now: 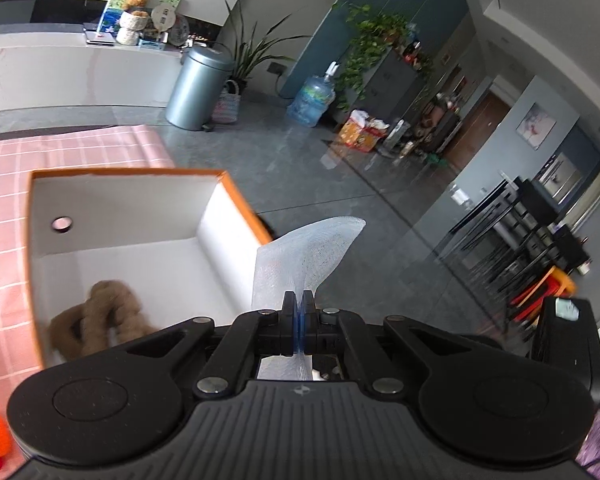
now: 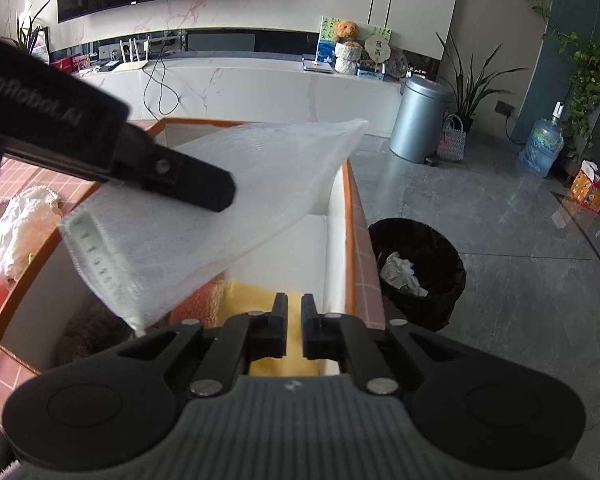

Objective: Organize soft objects
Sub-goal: 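Carry the white mesh bag with the left tool while the right tool carries the yellow cloth over the box, then release the mesh bag into the box with the left tool while the right tool drops the yellow cloth, then move the left tool to the pink ball while the right tool approaches the orange crocheted fruit, then grasp the pink ball with the left tool while the right tool grasps the orange crocheted fruit, then carry the pink ball over the box with the left tool while the right tool carries the orange fruit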

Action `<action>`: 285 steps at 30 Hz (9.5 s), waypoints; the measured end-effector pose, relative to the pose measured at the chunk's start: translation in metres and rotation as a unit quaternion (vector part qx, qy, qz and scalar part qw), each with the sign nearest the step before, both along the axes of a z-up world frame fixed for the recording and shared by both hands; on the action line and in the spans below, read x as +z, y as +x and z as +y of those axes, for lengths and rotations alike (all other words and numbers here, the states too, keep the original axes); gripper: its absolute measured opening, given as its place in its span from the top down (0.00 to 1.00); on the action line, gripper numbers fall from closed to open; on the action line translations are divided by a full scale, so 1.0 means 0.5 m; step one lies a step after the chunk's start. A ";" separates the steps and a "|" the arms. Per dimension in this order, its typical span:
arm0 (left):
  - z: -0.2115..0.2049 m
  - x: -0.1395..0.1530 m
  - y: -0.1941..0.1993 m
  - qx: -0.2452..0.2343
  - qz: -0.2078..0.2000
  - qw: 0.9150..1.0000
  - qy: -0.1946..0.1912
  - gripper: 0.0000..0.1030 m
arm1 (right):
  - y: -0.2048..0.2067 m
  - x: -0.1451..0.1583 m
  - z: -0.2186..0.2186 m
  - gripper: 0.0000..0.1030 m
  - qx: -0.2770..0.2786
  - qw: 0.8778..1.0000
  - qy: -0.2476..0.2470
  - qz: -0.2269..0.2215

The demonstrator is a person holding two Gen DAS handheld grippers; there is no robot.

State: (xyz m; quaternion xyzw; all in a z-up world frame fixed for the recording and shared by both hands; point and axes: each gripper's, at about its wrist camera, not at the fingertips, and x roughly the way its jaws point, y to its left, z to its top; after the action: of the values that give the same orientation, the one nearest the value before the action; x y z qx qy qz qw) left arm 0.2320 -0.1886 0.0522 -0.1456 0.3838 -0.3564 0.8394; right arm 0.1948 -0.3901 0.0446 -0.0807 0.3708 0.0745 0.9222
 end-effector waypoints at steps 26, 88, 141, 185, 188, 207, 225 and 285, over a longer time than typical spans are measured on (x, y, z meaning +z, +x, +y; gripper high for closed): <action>-0.025 -0.124 0.052 0.082 0.152 0.984 0.042 0.95 | 0.014 0.019 -0.017 0.78 0.002 1.000 -0.007 -0.017; 0.195 -0.029 -0.088 0.107 0.000 0.992 0.072 0.59 | 0.029 -0.049 0.038 1.00 0.022 0.991 -0.088 0.098; 0.527 -0.155 -0.328 0.246 -0.069 0.956 0.143 0.51 | -0.190 -0.079 0.475 0.25 0.088 0.987 0.080 -0.104; 0.437 -0.162 -0.219 0.109 -0.149 0.964 0.190 0.55 | -0.100 -0.108 0.459 0.60 0.054 0.992 0.097 -0.059; 0.457 -0.155 -0.206 0.121 -0.143 0.966 0.180 0.55 | -0.078 -0.104 0.457 0.60 0.040 0.992 0.104 -0.052; 0.486 -0.185 -0.190 0.130 -0.099 0.978 0.132 0.54 | 0.004 -0.185 0.477 0.53 0.023 0.993 0.112 0.017; 0.479 -0.130 -0.261 0.130 -0.133 0.979 0.086 0.55 | -0.087 -0.106 0.465 0.56 0.050 0.992 0.085 -0.075; 0.031 -0.108 0.074 -0.150 -0.121 0.921 0.338 0.54 | 0.224 -0.072 0.148 0.55 0.167 0.980 -0.087 0.063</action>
State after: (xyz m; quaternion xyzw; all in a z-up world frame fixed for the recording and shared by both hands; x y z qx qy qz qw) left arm 0.2690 -0.1730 -0.0017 0.2505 0.3941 -0.3423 0.8153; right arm 0.3069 -0.3159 0.0087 -0.2163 0.4144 0.1995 0.8612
